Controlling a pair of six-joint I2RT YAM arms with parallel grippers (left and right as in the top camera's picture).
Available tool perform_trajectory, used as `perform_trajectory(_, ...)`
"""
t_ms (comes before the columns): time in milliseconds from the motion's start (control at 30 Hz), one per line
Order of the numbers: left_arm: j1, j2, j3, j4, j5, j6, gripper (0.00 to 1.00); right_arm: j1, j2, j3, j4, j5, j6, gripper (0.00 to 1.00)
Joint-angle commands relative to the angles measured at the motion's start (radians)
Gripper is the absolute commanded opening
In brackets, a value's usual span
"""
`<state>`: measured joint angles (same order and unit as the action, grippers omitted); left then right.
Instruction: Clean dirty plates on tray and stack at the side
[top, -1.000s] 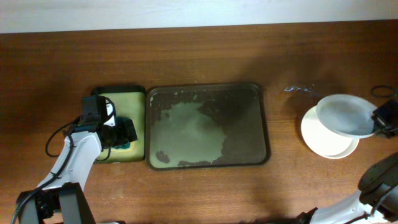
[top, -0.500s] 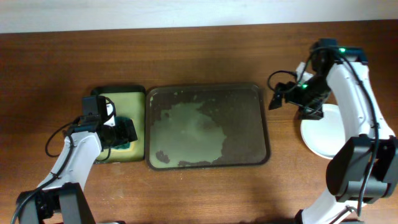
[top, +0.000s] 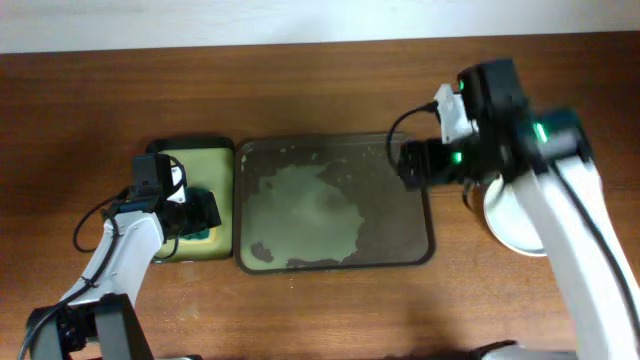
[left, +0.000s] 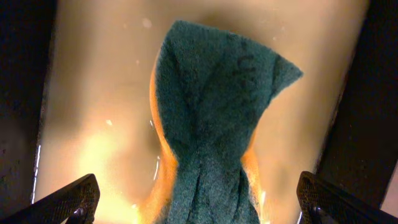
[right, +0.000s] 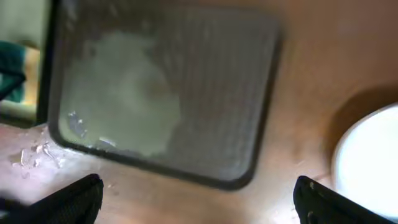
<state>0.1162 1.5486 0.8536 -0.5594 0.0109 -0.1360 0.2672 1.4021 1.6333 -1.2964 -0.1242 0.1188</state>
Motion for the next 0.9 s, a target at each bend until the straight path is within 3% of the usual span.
perform_trajectory(0,0.000,0.000,0.000,0.002,0.000,0.006,0.99,0.080,-0.218,0.003,0.060,0.220,-0.011,0.98)
perform_trajectory(100,0.000,0.000,0.000,0.002,0.000,0.006,0.99,0.042,-0.468,-0.121,0.254,0.232,-0.066,0.98)
perform_trajectory(200,0.000,0.000,0.000,0.002,0.000,0.006,0.99,-0.057,-0.846,-0.514,0.685,0.125,-0.142,0.98)
perform_trajectory(333,0.000,0.000,0.000,0.002,0.000,0.006,0.99,-0.203,-1.268,-1.041,1.032,0.019,-0.141,0.98)
perform_trajectory(500,0.000,0.000,0.000,0.002,0.000,0.006,0.99,-0.229,-1.399,-1.493,1.427,-0.019,-0.137,0.99)
perform_trajectory(600,0.000,0.000,0.000,0.002,0.000,0.006,0.99,-0.229,-1.399,-1.621,1.445,-0.019,-0.137,0.99)
perform_trajectory(733,0.000,0.000,0.000,0.002,0.000,0.006,0.99,-0.229,-1.399,-1.628,1.243,-0.019,-0.138,0.98)
perform_trajectory(867,0.000,0.000,0.000,0.002,0.000,0.006,1.00,-0.229,-1.389,-1.628,1.232,-0.019,-0.138,0.98)
